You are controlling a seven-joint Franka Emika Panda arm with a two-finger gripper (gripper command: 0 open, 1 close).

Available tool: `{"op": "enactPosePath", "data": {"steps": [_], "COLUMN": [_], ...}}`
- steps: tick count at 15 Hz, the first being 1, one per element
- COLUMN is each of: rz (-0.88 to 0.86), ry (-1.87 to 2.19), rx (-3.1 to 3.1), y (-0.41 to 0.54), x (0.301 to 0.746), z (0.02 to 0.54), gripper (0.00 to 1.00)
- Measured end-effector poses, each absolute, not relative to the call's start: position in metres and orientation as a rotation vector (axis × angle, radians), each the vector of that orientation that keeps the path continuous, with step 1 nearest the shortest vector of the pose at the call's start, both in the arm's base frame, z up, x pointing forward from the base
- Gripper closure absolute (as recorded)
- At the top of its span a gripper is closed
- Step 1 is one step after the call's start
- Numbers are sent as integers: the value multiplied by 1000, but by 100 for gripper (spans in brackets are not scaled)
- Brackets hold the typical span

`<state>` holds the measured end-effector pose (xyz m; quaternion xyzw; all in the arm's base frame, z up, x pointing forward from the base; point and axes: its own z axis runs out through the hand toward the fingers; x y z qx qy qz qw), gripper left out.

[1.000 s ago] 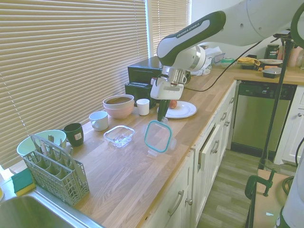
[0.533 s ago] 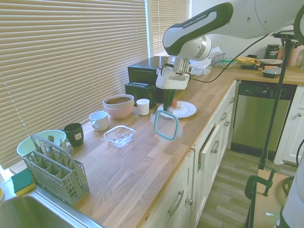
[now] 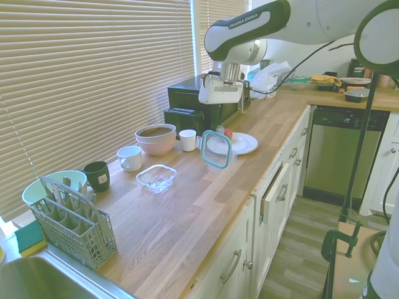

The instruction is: Cover the lid of the food container

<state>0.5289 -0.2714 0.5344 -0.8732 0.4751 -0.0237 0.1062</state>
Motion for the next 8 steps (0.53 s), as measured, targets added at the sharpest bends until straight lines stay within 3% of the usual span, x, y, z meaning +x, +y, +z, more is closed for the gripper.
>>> {"op": "enactPosePath", "data": {"steps": [8], "rz": [-90], "ry": [1437], "rx": [-2645], "y": [-269], "x": [585], "z": [563], "gripper": [100]}}
